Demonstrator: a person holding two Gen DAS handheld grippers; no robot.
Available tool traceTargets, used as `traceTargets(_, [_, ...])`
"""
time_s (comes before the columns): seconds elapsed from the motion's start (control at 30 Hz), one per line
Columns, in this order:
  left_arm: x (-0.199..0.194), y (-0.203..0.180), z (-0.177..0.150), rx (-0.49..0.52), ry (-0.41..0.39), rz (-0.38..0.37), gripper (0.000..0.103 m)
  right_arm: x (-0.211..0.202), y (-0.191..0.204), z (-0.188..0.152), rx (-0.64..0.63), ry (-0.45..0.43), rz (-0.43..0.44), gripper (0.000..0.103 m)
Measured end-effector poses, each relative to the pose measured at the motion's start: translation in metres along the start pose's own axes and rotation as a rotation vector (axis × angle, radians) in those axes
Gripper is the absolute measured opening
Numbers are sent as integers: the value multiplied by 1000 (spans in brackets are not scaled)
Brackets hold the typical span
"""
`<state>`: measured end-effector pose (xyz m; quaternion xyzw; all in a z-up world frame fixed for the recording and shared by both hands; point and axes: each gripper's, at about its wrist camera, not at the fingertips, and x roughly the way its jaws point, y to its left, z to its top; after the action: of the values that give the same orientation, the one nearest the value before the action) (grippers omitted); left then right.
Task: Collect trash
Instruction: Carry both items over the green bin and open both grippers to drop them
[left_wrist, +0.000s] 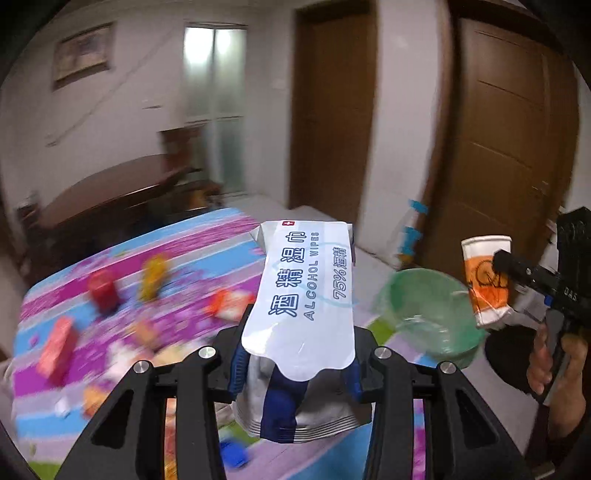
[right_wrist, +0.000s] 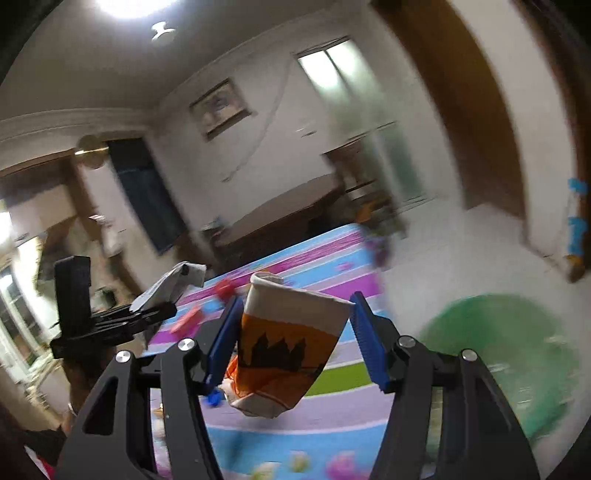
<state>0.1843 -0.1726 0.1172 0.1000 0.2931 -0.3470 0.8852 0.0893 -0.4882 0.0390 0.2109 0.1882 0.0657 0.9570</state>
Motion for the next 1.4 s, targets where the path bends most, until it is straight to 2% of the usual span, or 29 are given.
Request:
traceTargets(0.1, [42, -44, 21, 62, 33, -53, 43, -17, -28, 10, 6, 1, -88, 57])
traceTargets(0.27, [123, -128, 45, 143, 120, -151, 43, -27, -83, 23, 39, 79, -232, 57])
traceTargets(0.43, [196, -193, 45, 191, 203, -200, 43, -16, -121, 23, 56, 170, -328, 57])
traceTargets(0.5, [222, -211, 39, 194, 235, -207, 43, -6, -133, 19, 76, 211, -335, 57])
traceTargets(0.63, [265, -230, 23, 201, 287, -199, 43, -2, -152, 7, 78, 270, -358, 57])
traceTargets(0.67, [276, -225, 20, 202, 294, -200, 43, -1, -153, 5, 76, 281, -361, 57])
traceTargets(0.83, [295, -231, 5, 216, 317, -202, 43, 5, -156, 2, 66, 325, -366, 57])
traceTargets(1.17, [305, -233, -8, 217, 328, -202, 43, 16, -161, 8, 60, 364, -368, 57])
traceTargets(1.23, [301, -222, -6, 218, 329, -202, 43, 17, -160, 9, 57, 367, -373, 57])
traceTargets(1.4, [298, -222, -4, 224, 326, -204, 45, 19, -161, 11, 59, 366, -378, 58])
